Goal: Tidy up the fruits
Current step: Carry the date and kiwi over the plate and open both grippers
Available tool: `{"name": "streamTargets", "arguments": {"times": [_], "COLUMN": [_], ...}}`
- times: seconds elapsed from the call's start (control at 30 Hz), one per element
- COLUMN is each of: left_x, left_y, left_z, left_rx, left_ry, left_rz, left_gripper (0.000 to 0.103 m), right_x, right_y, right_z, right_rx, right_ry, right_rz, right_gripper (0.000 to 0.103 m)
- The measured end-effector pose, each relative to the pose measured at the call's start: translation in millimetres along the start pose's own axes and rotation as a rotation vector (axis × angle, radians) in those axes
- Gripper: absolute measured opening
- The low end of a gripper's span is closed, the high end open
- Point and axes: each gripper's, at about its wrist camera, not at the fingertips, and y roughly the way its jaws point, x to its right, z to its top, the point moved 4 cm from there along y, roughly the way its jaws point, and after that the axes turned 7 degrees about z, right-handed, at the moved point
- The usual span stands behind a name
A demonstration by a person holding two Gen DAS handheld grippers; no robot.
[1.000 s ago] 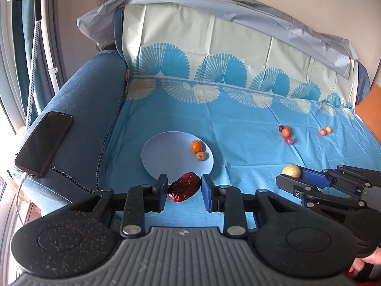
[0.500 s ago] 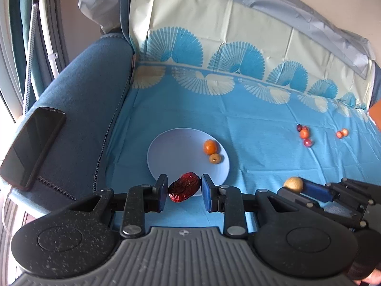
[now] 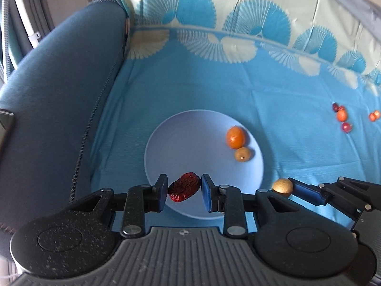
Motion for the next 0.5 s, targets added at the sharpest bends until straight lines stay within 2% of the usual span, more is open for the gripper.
{"name": "streamTargets", "arguments": {"times": [0.4,0.43,0.47,0.5], "left_x": [6,6,5,4], "left_y": [70,72,72,70], "left_z": [12,13,14,16], "left_rx": [-0.086,-0.093,-0.095,-0.085], "left_ry": [0.044,0.051,0.048,0.034], "left_rz": [0.025,0.02,0.02,0.034], "left_gripper": [0.035,0.052,0.082,0.096], "right_x": [14,13,13,13], "right_y": [64,67,69,69], "right_z": [-6,-5,-3,-1], "right_rx": [-0.098,-0.1,-0.099,-0.096], "right_ry": [-0.056,-0.066,-0.075,-0.081], "right_rz": [-0.013,-0.012,-0.006,-0.006], "right_gripper": [0.027,0.027,0.032,0.046]}}
